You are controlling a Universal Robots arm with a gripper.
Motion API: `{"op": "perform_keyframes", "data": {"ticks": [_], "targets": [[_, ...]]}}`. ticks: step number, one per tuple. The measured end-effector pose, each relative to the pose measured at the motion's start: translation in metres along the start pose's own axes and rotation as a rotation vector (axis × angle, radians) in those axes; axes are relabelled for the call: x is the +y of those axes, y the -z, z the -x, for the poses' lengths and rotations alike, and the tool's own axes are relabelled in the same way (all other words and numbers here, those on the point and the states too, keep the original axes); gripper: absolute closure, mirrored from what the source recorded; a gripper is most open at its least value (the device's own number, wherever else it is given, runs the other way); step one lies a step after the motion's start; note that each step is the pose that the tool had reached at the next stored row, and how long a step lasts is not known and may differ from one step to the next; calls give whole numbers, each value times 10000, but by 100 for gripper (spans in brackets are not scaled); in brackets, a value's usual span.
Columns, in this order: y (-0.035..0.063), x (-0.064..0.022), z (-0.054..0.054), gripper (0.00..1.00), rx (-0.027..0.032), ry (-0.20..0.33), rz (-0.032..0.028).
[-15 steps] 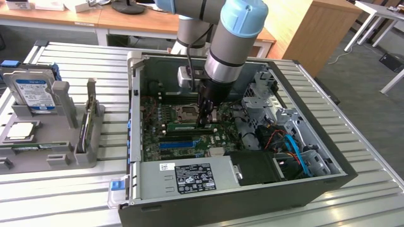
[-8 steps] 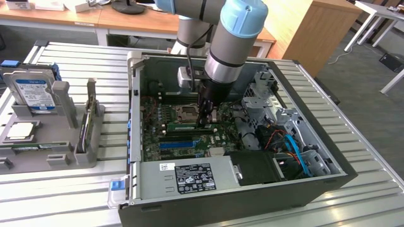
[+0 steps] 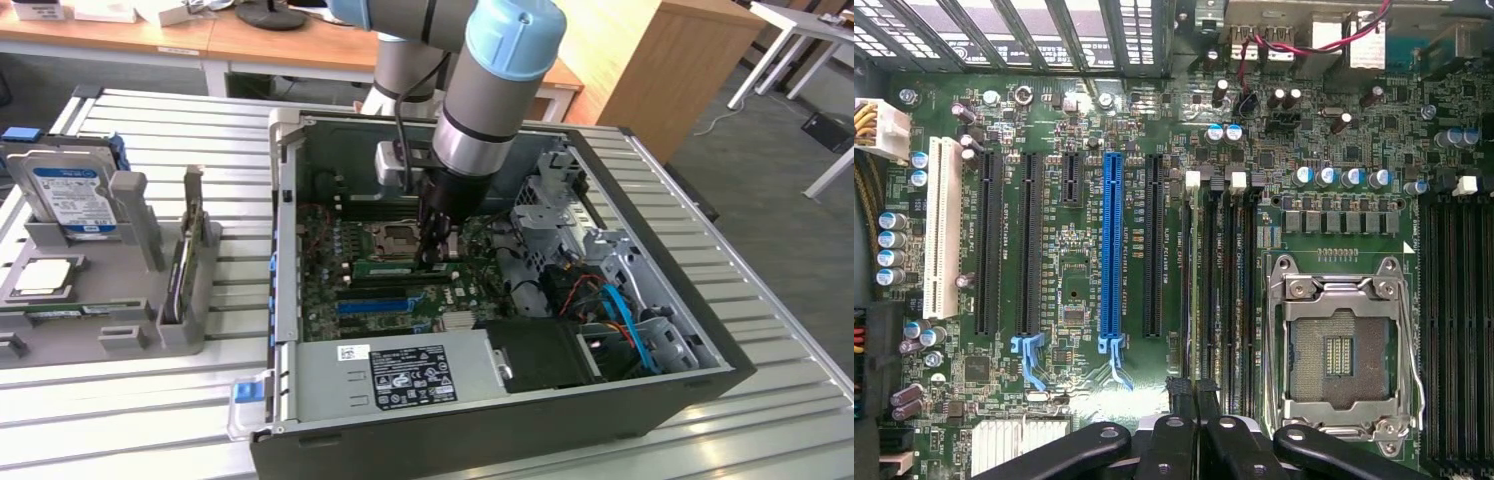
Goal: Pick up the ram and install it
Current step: 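Insert the ram into the slot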
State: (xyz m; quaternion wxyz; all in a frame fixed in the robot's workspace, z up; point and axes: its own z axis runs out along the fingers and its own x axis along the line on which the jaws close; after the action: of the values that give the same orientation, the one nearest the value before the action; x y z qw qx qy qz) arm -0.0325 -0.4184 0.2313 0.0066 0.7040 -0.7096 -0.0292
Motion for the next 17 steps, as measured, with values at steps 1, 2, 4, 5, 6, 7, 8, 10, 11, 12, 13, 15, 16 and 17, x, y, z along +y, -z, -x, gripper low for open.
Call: {"op": "perform_keyframes", "data": {"ticks": [1,2,4,5,6,7,8,10,11,12,13,15,16,17], "targets": [[-1,0,2,88,-1,0,0],[0,0,2,88,1,0,0],[0,1,2,88,1,-1,0],[0,1,2,88,2,-1,1],[-2,1,2,88,4,-1,2],[-4,1,2,88,4,-1,1],[-4,1,2,88,5,-1,2],[-5,1,2,88,3,-1,1],[-5,0,2,88,3,-1,1],[-9,0,2,88,0,0,-1],[-10,0,2,88,0,0,-1],[-9,0,2,88,2,0,-1],[-9,0,2,88,2,0,-1],[-9,0,2,88,4,-1,-1]]}}
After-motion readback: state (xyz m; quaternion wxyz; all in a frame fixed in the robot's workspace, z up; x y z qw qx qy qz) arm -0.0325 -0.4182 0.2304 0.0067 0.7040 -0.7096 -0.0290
